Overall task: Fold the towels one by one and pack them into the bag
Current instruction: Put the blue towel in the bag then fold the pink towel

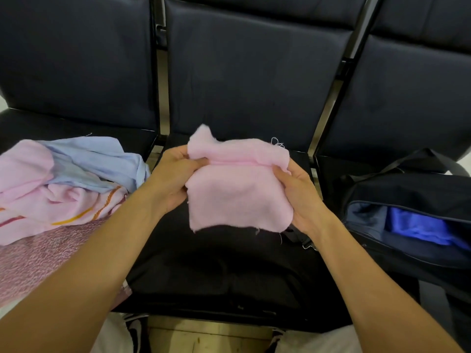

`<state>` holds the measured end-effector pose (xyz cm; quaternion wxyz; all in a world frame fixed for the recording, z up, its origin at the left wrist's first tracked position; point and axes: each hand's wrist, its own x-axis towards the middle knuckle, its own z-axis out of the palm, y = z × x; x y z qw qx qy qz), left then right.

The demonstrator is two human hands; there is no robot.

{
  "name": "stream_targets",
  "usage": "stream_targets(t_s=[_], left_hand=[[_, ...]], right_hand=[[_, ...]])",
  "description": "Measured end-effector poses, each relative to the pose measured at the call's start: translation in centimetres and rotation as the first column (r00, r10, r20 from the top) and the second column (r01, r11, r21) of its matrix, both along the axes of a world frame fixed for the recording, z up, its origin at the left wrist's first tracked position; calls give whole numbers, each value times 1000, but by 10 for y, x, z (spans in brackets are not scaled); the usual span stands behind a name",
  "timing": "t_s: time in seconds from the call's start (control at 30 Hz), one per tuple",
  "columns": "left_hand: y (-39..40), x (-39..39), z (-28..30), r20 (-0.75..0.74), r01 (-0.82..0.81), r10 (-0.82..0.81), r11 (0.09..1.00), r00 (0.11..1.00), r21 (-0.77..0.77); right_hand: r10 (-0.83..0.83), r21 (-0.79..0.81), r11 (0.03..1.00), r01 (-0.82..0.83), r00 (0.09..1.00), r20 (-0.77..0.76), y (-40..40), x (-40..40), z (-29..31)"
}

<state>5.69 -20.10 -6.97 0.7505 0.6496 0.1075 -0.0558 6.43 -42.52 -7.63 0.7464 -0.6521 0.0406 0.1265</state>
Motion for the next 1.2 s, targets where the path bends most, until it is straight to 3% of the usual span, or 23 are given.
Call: stream_targets(t_s=[0.13, 0.37, 0.47, 0.6, 0.7, 0.83, 0.93, 1.1, 1.2], left_hand=[[3, 0, 4, 204, 88, -93, 996, 975, 33], [4, 0, 5, 350, 63, -115, 986, 930, 155], [5, -2, 5, 293, 90, -134, 983, 947, 157], [5, -3, 3, 211, 96, -196, 908, 957, 408], [8, 2, 0, 220, 19, -173, 824, 960, 566], [10, 4, 2, 285, -57, -131, 822, 950, 567], [12, 3, 6, 365, -135, -89, 828, 927, 545], [22, 7, 4, 408, -205, -35, 822, 912, 531], [27, 8, 4, 387, -145, -74, 850, 919, 507]], right_hand=[[-39, -2, 999, 39, 999, 38, 2, 0, 2], [10, 47, 999, -13, 998, 63, -4, 1, -1], [-64, -15, 998, 66, 993, 96, -3, 4, -2], [-16, -15, 1000, 16, 1000, -3, -6, 2, 0], [8, -211, 977, -6, 1000, 8, -9, 3, -4], [12, -314, 949, -3, 1000, 29, -10, 4, -8], [-4, -292, 956, 27, 997, 80, -10, 3, -6], [11, -90, 996, -4, 998, 68, -9, 3, -4], [-27, -42, 999, 31, 996, 87, -8, 6, -4]])
